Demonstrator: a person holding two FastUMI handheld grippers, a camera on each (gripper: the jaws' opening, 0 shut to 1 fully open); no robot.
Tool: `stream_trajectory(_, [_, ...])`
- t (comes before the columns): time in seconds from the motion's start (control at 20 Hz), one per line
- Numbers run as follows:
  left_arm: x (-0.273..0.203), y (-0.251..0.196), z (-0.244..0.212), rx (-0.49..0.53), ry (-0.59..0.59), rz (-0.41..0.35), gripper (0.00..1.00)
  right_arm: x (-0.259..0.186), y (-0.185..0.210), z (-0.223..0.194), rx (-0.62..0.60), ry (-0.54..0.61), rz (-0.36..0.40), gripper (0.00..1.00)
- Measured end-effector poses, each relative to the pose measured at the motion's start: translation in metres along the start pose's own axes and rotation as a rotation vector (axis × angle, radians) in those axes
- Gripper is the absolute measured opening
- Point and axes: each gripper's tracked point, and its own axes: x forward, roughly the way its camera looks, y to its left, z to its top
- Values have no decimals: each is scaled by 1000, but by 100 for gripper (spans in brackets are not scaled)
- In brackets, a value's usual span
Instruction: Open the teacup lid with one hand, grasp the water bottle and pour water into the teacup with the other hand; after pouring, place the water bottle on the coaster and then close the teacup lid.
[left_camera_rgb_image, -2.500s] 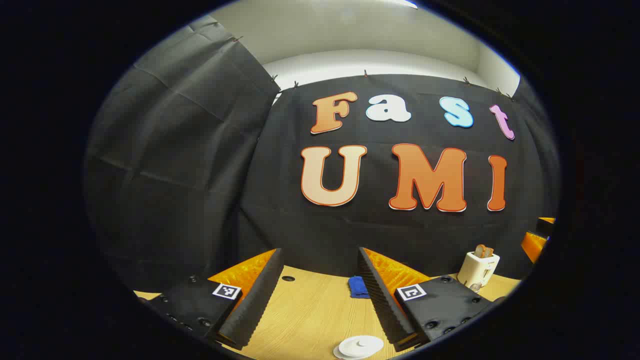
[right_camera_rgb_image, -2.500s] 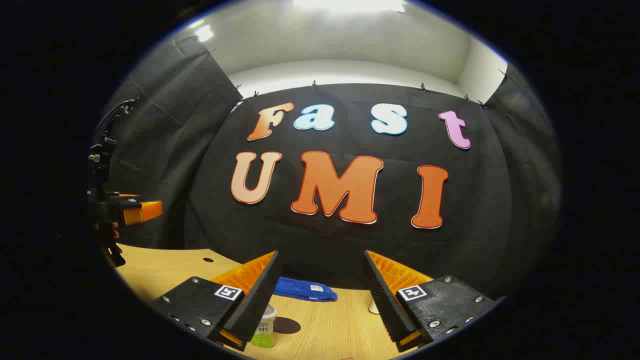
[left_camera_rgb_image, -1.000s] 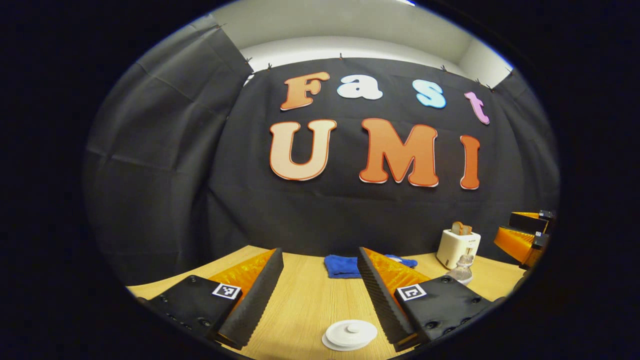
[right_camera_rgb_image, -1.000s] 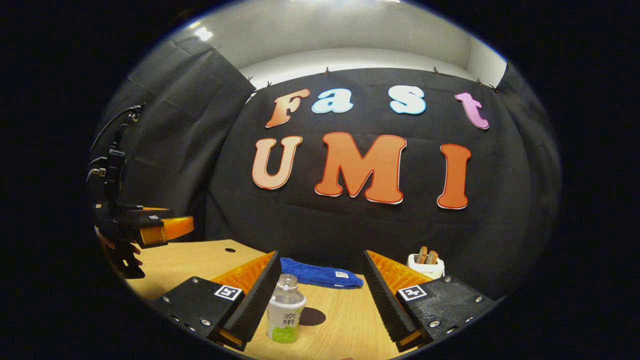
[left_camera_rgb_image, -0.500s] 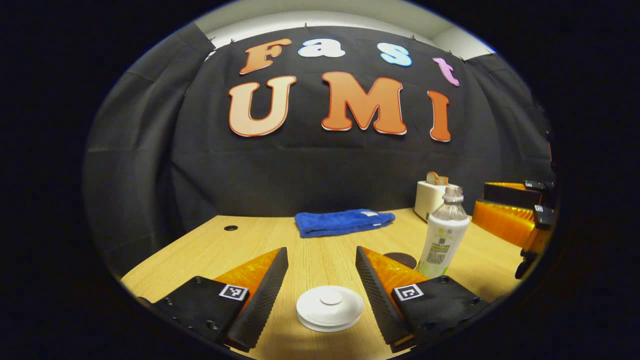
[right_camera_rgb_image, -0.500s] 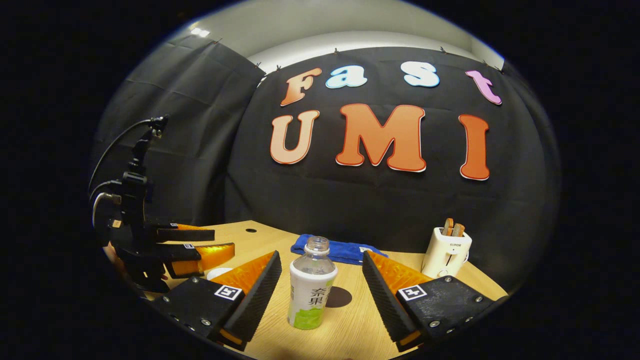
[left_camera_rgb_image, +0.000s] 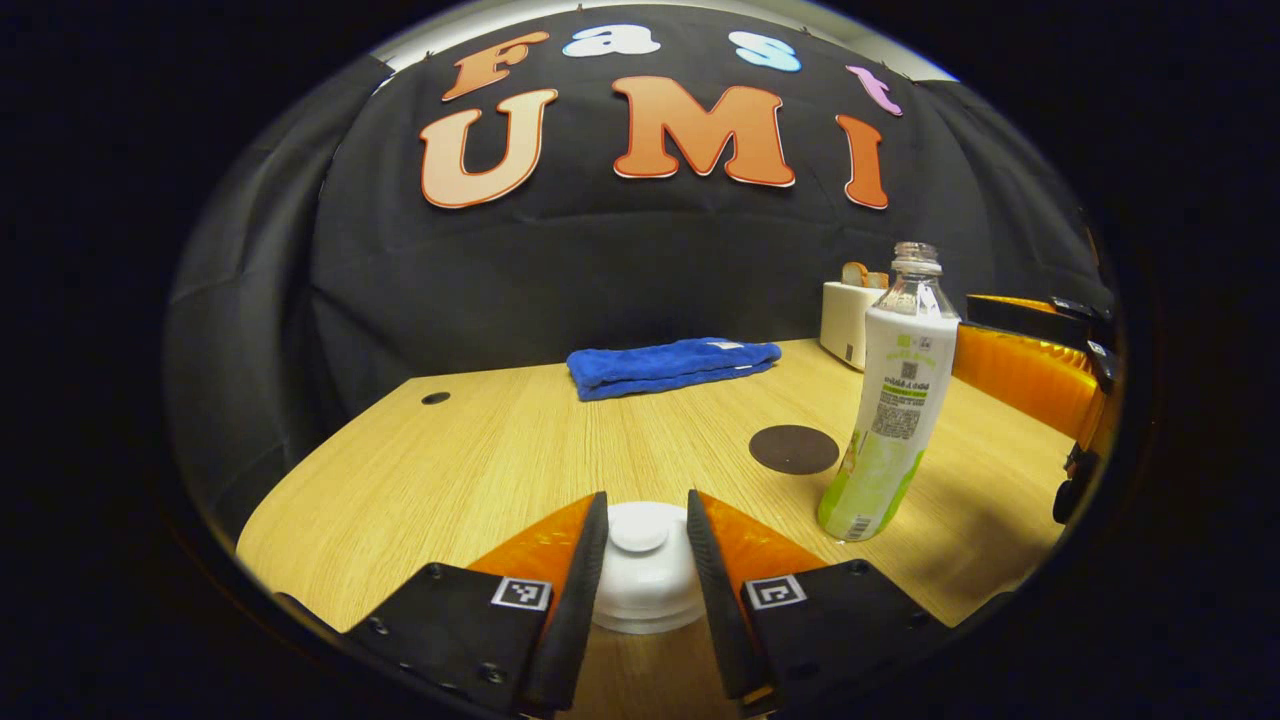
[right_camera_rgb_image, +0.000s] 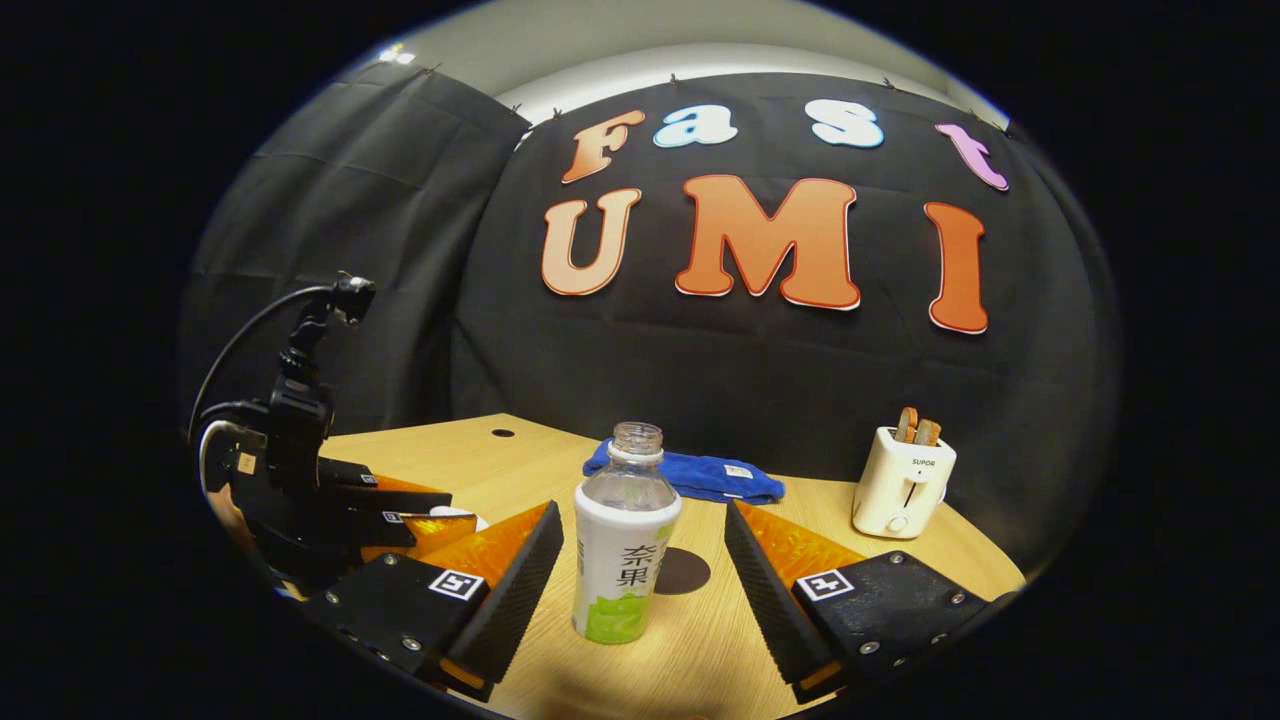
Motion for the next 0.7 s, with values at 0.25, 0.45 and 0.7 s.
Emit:
stream_trajectory(0.25, [-2,6,-2,-11,6,29,34,2,0,-4,-7,10,2,98])
stream_trajectory(0.45, [-1,8,1,-18,-11,32,34,6,3,-10,-7,25,12,98])
stream_trajectory(0.7, [-5,22,15,-42,-59,70,27,13,9,-23,3,66,30,98])
